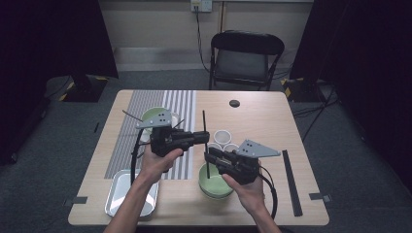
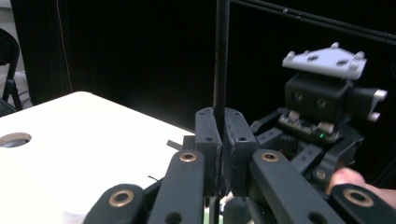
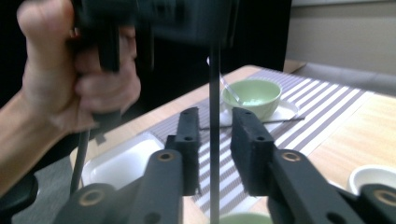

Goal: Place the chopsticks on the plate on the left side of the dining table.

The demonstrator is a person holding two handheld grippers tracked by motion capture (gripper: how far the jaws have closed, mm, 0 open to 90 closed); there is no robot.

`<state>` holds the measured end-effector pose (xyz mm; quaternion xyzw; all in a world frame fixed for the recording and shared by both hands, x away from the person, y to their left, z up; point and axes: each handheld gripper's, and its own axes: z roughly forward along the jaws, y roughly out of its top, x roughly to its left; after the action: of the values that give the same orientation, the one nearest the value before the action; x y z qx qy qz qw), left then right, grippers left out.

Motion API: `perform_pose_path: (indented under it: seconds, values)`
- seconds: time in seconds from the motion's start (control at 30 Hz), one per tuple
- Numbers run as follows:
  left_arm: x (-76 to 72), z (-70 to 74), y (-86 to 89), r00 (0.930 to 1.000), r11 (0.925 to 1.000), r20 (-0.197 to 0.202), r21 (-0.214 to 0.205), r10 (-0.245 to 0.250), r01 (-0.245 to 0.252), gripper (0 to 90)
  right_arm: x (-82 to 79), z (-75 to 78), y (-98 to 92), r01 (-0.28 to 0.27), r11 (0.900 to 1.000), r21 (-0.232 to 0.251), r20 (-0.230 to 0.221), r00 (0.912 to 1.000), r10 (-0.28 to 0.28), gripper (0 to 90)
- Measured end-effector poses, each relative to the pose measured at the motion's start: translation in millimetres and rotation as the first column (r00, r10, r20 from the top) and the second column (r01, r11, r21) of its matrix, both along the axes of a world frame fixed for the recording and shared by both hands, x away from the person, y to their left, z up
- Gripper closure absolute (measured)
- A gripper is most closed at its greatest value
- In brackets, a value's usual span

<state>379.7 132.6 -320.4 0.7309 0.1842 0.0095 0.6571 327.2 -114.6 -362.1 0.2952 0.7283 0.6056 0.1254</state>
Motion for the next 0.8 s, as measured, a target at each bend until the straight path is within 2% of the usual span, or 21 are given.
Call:
perform_pose_path:
  seconds: [0.1, 0.13, 0.23, 0.37, 0.43, 0.6, 0.63, 0.67, 0.8]
  values:
    - [-1.0, 3.9, 4.4, 1.0000, 1.0000, -0.002, -0.008, 0.000, 0.000, 86.1, 4.6, -8.4, 1.4, -0.087, 0.9962, -0.007, -0.036, 0.9956, 0.087, 64.5]
    - [-1.0, 3.9, 4.4, 1.0000, 1.0000, -0.002, -0.008, 0.000, 0.000, 86.1, 4.6, -8.4, 1.4, -0.087, 0.9962, -0.007, -0.036, 0.9956, 0.087, 64.5]
    - [-3.6, 7.1, 9.3, 0.9999, 0.9997, 0.009, -0.025, -0.006, 0.007, 86.1, 8.0, -19.9, 3.6, -0.102, 0.9932, -0.056, -0.061, 0.9932, 0.099, 67.8]
    - [-4.4, 8.4, 9.3, 0.9999, 0.9999, 0.013, -0.015, -0.002, 0.002, 86.1, 8.2, -24.2, 5.9, -0.125, 0.9894, -0.074, -0.070, 0.9903, 0.120, 84.6]
    - [-4.5, 7.7, 8.4, 0.9998, 0.9998, 0.017, -0.016, -0.009, 0.009, 86.0, 6.6, -23.9, 7.7, -0.130, 0.9880, -0.084, -0.058, 0.9904, 0.125, 85.8]
    - [-5.7, 4.6, 7.6, 0.9997, 0.9996, 0.020, -0.027, -0.012, 0.013, 85.4, 4.8, -23.6, 10.3, -0.132, 0.9881, -0.078, -0.060, 0.9900, 0.128, 86.3]
    - [-6.7, 2.4, 7.2, 0.9998, 0.9996, 0.016, -0.023, -0.015, 0.016, 85.4, 4.6, -23.4, 10.2, -0.131, 0.9885, -0.075, -0.058, 0.9903, 0.127, 86.3]
    - [-8.1, -2.3, 7.0, 0.9998, 0.9999, 0.016, 0.000, -0.016, 0.016, 84.6, 3.6, -21.4, 9.5, -0.128, 0.9891, -0.072, -0.052, 0.9908, 0.125, 86.3]
    - [-10.7, -13.9, 4.3, 0.9996, 0.9995, 0.000, 0.015, -0.028, 0.028, 82.7, 2.9, -16.8, 8.5, -0.130, 0.9895, -0.064, -0.042, 0.9910, 0.127, 86.3]
